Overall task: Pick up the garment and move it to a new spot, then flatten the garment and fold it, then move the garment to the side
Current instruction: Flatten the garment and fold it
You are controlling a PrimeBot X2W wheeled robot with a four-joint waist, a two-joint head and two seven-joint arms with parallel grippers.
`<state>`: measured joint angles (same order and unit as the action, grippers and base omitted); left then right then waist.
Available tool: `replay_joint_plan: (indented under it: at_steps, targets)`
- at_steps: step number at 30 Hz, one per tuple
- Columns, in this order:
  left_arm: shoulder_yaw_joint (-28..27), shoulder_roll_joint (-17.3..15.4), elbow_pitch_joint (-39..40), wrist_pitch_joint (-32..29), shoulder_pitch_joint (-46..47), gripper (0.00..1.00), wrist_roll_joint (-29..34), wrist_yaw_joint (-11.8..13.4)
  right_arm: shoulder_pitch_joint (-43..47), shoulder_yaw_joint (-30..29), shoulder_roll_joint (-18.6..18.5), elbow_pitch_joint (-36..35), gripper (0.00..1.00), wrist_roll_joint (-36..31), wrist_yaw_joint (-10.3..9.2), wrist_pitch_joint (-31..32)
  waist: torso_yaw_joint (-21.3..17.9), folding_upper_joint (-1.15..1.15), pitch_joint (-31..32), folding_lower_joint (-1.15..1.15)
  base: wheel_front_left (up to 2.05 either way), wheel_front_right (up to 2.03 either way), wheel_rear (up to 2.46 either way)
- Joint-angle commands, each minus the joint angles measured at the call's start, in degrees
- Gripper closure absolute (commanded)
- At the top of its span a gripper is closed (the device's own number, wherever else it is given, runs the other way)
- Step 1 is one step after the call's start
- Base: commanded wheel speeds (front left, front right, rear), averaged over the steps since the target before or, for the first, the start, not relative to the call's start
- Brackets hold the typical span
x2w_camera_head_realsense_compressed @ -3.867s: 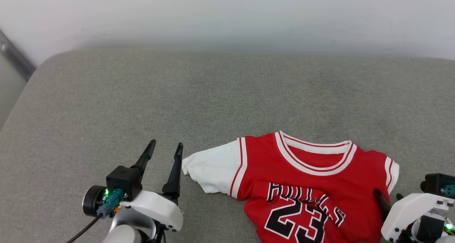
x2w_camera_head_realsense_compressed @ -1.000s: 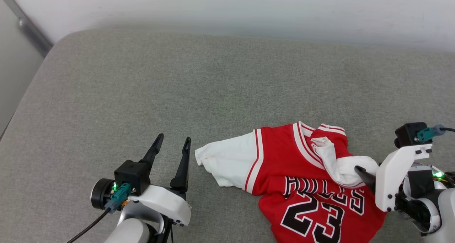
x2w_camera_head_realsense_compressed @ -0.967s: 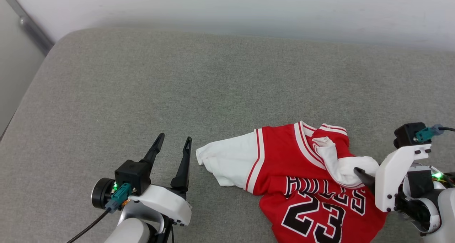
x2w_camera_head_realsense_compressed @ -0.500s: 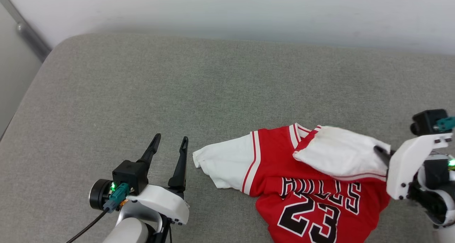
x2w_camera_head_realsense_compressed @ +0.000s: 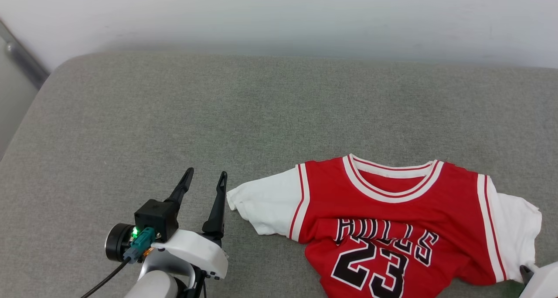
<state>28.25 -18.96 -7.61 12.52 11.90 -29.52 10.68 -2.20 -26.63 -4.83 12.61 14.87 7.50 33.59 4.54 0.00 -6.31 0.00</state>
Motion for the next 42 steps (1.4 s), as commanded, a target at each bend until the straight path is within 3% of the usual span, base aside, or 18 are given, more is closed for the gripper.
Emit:
replay_joint_plan:
  at_steps: [1,2,7,17,23,30,33,42]
  targets:
    - [-0.1,-0.2,0.1,-0.2,-0.6,0.0,-0.2,0.3,0.3,-0.3,0.5,0.9,0.24,-0.1,-0.02,-1.8,-0.1,0.0,0.0,0.0,0.0,0.0,0.0]
    - [-0.1,-0.3,0.1,-0.2,-0.7,0.0,-0.3,0.4,0.3,-0.7,0.7,1.9,0.0,-0.2,-0.02,-3.6,-0.2,0.0,0.1,0.0,0.0,0.0,0.0]
    - [-0.3,-0.8,-0.1,-0.5,-1.5,0.0,-0.5,0.9,-0.5,-0.7,1.6,4.8,0.0,-0.5,-0.02,-13.4,-0.8,0.0,1.6,0.0,0.0,0.0,0.0]
    - [-0.6,-1.4,-0.3,-1.1,-4.5,0.0,-1.8,2.1,0.3,5.7,-0.4,0.0,0.0,-4.5,-0.02,-31.5,-1.0,0.0,6.5,0.0,0.0,0.0,0.0]
    - [-1.1,-2.5,0.0,-1.9,-5.9,0.0,-2.2,2.8,3.3,13.3,-0.2,-6.4,0.0,-5.4,-0.03,-34.7,-1.9,0.0,7.8,0.0,0.0,0.0,0.0]
    - [-1.7,-4.3,0.1,-3.8,-6.4,0.0,-3.0,2.8,7.4,19.4,0.9,-13.9,0.0,-5.2,-0.02,-33.7,-3.3,0.0,8.2,0.0,0.0,0.0,0.0]
    - [-1.7,-5.2,0.3,-5.8,-5.0,0.0,-3.9,1.9,8.8,20.8,1.4,-17.2,0.0,-5.1,-0.03,-33.1,-4.3,0.0,7.8,0.0,0.0,0.0,0.0]
    - [0.4,-8.3,-4.3,-24.3,8.0,0.0,-10.5,-6.9,6.3,23.4,1.9,-23.5,0.0,-6.0,-0.02,-31.2,-8.5,0.0,0.0,0.0,0.0,0.0,0.0]
